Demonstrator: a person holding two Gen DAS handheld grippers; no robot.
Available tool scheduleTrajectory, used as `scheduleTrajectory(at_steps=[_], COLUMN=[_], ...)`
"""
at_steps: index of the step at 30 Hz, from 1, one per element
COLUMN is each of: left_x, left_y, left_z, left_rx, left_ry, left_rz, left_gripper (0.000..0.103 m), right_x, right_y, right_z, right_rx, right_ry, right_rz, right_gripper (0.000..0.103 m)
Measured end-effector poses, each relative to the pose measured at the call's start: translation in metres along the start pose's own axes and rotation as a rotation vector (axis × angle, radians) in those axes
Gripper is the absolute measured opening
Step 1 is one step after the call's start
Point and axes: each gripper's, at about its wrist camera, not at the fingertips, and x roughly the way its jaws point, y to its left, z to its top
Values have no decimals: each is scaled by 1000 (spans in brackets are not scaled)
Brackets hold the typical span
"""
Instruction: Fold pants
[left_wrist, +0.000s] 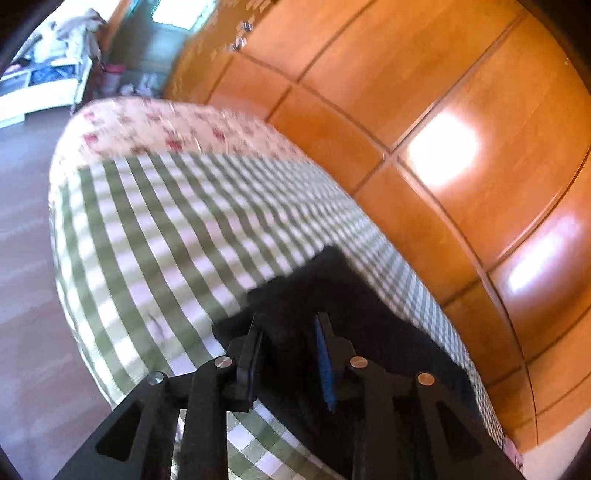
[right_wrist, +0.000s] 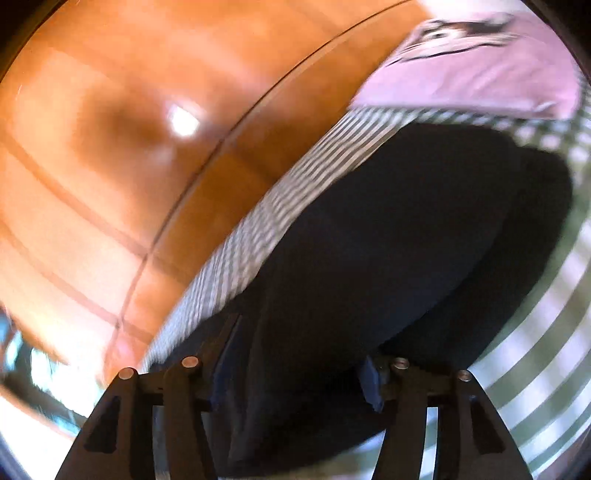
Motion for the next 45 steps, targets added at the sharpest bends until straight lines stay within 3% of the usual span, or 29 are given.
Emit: scheduleTrajectory(at_steps=[5,7,9,11,18,23,28,30,33,35,38,45], left_x=[-22,-29,-29,-23,15,42,54,59,56,55,46,51], left_y=[-24,-39,-55,-74,-133,-177,-198,-202,-202,-203,-201,-207], left_z=[-3,-8,-15,-25,-76,-124,-157,-169,-176,-177,-173,-156], left_rx=[33,68,127,198,360,547,623,653,686,691,668,661], left_ry=[-98,-136,-149,-125,107,266,388,430,417,419,420,379], left_rz=[-16,-29,-53,-82,-250,-314,-369,-378,-381,-383,-391,-362], left_gripper=[26,26,30,30,31,31,31,31,31,31,31,31], right_x=[-6,-9,-9,-5,-36,-31,-32,-38,-58,-68,-60,12], right_y=[-55,-70,-77,-77,-40,-64,-72,-62,-39,-19,11,74], right_z=[38,45,48,50,62,48,45,49,52,53,47,4], right_rx=[202,248,257,223,68,69,95,79,-23,-116,-244,-401], right_ry=[-91,-110,-106,-80,-148,-38,-36,-73,-173,-231,-207,44], right_rz=[-26,-22,-45,-85,-113,-225,-248,-301,-450,-483,-458,-223], right_gripper=[54,43,18,10,8,8,7,20,24,24,24,24])
